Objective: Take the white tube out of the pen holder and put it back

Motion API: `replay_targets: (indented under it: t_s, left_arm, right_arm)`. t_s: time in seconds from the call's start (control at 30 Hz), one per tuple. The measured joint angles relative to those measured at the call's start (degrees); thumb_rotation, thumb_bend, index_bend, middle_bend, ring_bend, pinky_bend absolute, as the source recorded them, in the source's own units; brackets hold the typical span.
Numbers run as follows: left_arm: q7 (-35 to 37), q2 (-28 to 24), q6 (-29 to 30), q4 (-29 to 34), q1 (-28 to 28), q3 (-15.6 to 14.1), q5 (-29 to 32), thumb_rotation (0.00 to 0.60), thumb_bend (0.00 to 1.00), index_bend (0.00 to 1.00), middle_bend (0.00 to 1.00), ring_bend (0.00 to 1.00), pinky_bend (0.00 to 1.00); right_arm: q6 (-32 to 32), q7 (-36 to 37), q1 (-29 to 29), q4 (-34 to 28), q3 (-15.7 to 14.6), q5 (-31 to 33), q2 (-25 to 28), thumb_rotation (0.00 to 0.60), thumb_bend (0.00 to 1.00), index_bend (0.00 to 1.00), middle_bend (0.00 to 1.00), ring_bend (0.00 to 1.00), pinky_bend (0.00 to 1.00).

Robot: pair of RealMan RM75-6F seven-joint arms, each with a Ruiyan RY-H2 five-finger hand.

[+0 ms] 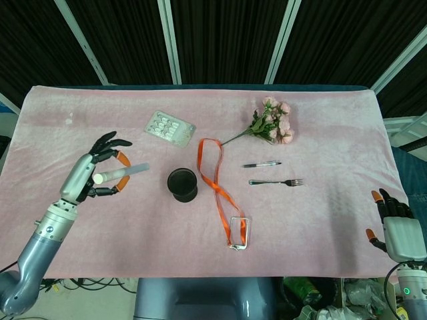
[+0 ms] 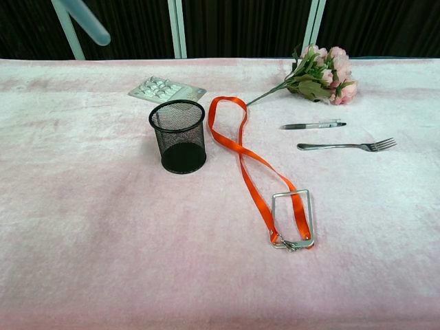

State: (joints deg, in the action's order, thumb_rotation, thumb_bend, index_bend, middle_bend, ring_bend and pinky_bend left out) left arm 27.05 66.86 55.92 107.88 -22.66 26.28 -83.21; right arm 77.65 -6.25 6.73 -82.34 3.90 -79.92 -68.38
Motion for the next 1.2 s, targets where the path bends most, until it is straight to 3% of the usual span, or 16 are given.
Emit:
replay_targets:
  t_s: [0.23,0.47,0.6,0.73,0.93,1.2]
  left_arm:
    - [4.03,-0.14,-8.55,2.89,-8.32,1.85,8.72,0.600,0.45,0.60,0.23,0.00,0.00]
    - [6.67,1.42,-14.67,5.18,-16.01,4.49,21.79,0.600,0.45,0.59,0.21,0.00,0.00]
    - [13.58,-0.63,-19.23,7.65,-16.16,6.84,26.58,0.600,0.45,0.59,0.21,0.00,0.00]
    - [17.51,-3.66,-20.86,8.96,-14.28,7.72,25.31,0.600,0.45,0.60,0.21,0.00,0.00]
    - [10.82,-7.53,-11.20,9.83,-7.62,5.68,16.33,0.600,0.45,0.60,0.21,0.00,0.00]
    - [3.77,-8.87,8.61,3.80,2.67,-1.64,2.16,0.600,0.45,0.60,0.21,0.00,0.00]
  right_arm:
    - [-0.30,-0.32,0.18,0.01,-0.15,-0.14,-0.24,0.600,0.22,0.03,0.05,0.14,0.18]
    - [-0.58,-0.53,0.34,0.12,-0.31,-0.27,-0.45,0.600,0.22,0.03,0.05,0.14,0.18]
    - [-0.20,-0.45,0.23,-0.01,-0.35,-0.52,-0.38,0.600,0.22,0.03,0.05,0.14,0.18]
    - [-0.23,-0.56,0.23,-0.07,-0.38,-0.49,-0.39,0.600,0.22,0.03,0.05,0.14,0.18]
    - [-0.36,-1.19,0.26,-0.31,-0.53,-0.49,-0.52,0.600,0.22,0.03,0.05,0.14,0.18]
    - [-0.66,-1.60,0.37,-0.38,-0.56,-0.29,-0.67,0.600,0.22,0.03,0.05,0.14,0.18]
